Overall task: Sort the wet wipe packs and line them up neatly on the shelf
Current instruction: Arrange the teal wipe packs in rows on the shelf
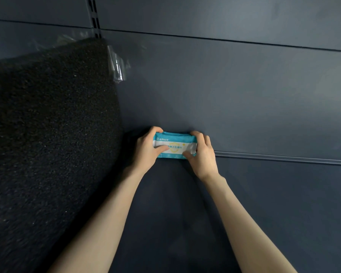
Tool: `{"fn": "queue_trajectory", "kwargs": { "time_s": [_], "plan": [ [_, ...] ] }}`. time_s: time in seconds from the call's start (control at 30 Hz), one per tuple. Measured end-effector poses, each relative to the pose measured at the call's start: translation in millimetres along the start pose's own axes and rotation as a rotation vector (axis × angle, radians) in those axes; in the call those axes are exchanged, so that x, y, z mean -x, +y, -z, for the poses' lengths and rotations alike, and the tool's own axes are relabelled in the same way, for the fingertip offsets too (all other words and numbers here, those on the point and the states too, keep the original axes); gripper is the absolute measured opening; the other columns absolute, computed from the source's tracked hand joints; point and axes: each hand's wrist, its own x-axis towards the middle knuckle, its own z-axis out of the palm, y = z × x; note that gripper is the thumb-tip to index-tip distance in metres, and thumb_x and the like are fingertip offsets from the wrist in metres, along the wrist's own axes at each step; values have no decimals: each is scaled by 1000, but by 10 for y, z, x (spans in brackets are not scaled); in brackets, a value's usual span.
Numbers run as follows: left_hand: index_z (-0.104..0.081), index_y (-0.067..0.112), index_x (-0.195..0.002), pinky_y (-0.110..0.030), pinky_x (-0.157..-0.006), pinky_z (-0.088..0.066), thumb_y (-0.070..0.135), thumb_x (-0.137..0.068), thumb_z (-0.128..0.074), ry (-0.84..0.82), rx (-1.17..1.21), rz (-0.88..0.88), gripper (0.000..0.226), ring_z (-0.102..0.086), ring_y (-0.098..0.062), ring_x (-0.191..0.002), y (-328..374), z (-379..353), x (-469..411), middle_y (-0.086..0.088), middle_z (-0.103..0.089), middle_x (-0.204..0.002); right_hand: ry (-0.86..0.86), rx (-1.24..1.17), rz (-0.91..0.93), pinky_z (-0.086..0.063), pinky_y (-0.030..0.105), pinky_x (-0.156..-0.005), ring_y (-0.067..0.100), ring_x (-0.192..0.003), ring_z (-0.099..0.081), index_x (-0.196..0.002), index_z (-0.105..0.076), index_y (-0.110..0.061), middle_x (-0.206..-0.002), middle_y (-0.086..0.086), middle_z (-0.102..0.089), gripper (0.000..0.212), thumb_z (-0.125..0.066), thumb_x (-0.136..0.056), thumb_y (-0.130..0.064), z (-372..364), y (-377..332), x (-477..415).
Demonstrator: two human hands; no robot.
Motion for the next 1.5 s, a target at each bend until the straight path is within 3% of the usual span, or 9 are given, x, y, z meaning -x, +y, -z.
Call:
{"fn": "queue_trajectory", "kwargs": {
  "time_s": [0.1,0.27,0.47,0.73,0.9,1.07,1.17,1.33,1.5],
  "plan": [
    [-57,15,-110,-25,-71,-43,19,-75,-79,-4,6,-8,42,-54,-13,-88,4,-41,23,6,-58,-99,-8,34,5,-47,35,-82,25,-104,-53,-135,-40,-16,-124,6,-43,59,-66,-83,-8,21,24,9],
    [-58,14,-109,-38,-76,-48,22,-72,-80,29,-96,-76,43,-56,-23,-93,-60,-100,19,-5,-59,-100,-30,133,15,-49,39,-81,26,-112,-48,-139,-35,-19,-126,5,-41,63,-67,-84,-15,20,40,19],
    [-60,14,-111,-42,-76,-48,27,-70,-81,80,-247,-91,48,-55,-30,-93,-16,-132,65,-10,-53,-102,-12,253,15,-47,40,-85,26,-110,-46,-141,-34,-21,-123,6,-42,64,-66,-86,-22,33,18,30],
    [-47,13,-137,-41,-98,-42,26,-89,-63,-41,-354,-25,52,-43,-26,-120,268,141,152,-8,-39,-135,16,369,67,-39,39,-96,31,-116,-40,-140,-39,-15,-135,10,-37,55,-61,-90,-24,245,-179,148],
    [-55,8,-127,-42,-95,-42,22,-88,-64,60,-348,-116,42,-51,-30,-115,592,457,378,-9,-55,-127,73,294,107,-39,37,-91,30,-112,-44,-130,-50,-10,-134,8,-47,39,-55,-94,-24,554,-376,427],
    [-59,10,-122,-40,-85,-48,22,-85,-68,58,-277,-182,40,-57,-28,-104,976,699,821,-7,-63,-116,214,228,153,-42,37,-83,30,-102,-51,-115,-61,-8,-121,6,-58,27,-58,-93,-23,862,-565,945],
    [-61,11,-119,-43,-87,-49,21,-84,-70,38,-186,-198,38,-58,-28,-103,1132,767,1214,-6,-64,-114,316,211,172,-47,37,-78,31,-93,-56,-106,-64,-8,-112,6,-63,20,-63,-89,-20,992,-603,1387],
    [-62,16,-118,-36,-88,-46,30,-87,-66,-51,-66,-250,35,-55,-17,-103,1222,799,2048,5,-62,-111,392,209,92,-50,35,-81,27,-97,-60,-107,-65,-10,-114,3,-64,24,-58,-89,-25,1028,-604,2385],
    [-62,18,-117,-30,-89,-43,46,-86,-49,-272,39,-297,43,-53,-9,-104,1185,742,2971,11,-60,-109,373,233,-104,-47,31,-86,22,-103,-59,-110,-63,-14,-115,-1,-64,32,-48,-91,-35,898,-514,3603]
  ]
}}
